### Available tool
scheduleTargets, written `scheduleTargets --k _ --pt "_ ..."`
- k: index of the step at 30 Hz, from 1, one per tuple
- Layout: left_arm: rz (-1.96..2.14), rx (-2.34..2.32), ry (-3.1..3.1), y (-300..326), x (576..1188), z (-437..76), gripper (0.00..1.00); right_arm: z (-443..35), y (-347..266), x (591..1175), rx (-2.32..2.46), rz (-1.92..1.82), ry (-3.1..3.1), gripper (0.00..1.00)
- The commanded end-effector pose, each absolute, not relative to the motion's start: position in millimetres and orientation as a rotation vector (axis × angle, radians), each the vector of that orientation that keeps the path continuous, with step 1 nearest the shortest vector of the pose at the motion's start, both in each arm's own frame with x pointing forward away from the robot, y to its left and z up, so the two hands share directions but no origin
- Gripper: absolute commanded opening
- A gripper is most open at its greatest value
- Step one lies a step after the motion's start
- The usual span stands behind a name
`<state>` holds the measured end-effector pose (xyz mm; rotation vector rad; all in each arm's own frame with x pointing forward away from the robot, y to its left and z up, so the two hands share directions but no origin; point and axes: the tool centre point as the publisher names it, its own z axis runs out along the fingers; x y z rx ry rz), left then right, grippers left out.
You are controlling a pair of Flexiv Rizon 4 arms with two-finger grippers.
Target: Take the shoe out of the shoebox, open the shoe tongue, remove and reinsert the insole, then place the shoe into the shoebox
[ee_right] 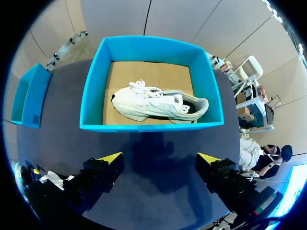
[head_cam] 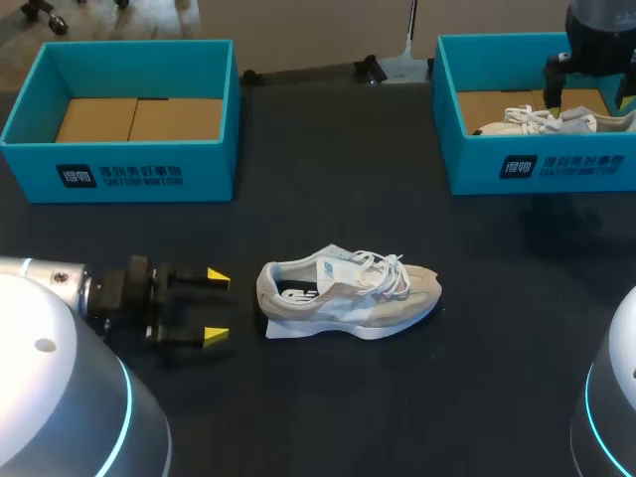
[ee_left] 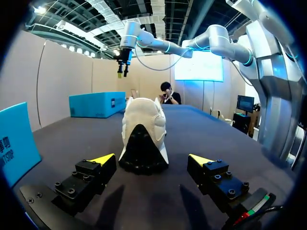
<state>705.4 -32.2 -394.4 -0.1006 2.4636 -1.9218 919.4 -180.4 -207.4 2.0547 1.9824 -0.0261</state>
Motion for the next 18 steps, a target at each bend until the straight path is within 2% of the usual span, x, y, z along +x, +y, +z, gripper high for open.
scheduleTargets --k 1,18 --pt "-1.92 -0.102 2.463 -33 705 -395 1.0 -208 -181 919 2.054 -0.025 1.982 1.0" --pt "-1.891 -0.074 2.442 -54 710 -395 1.0 -208 -181 919 2.054 -0.025 1.982 1.0"
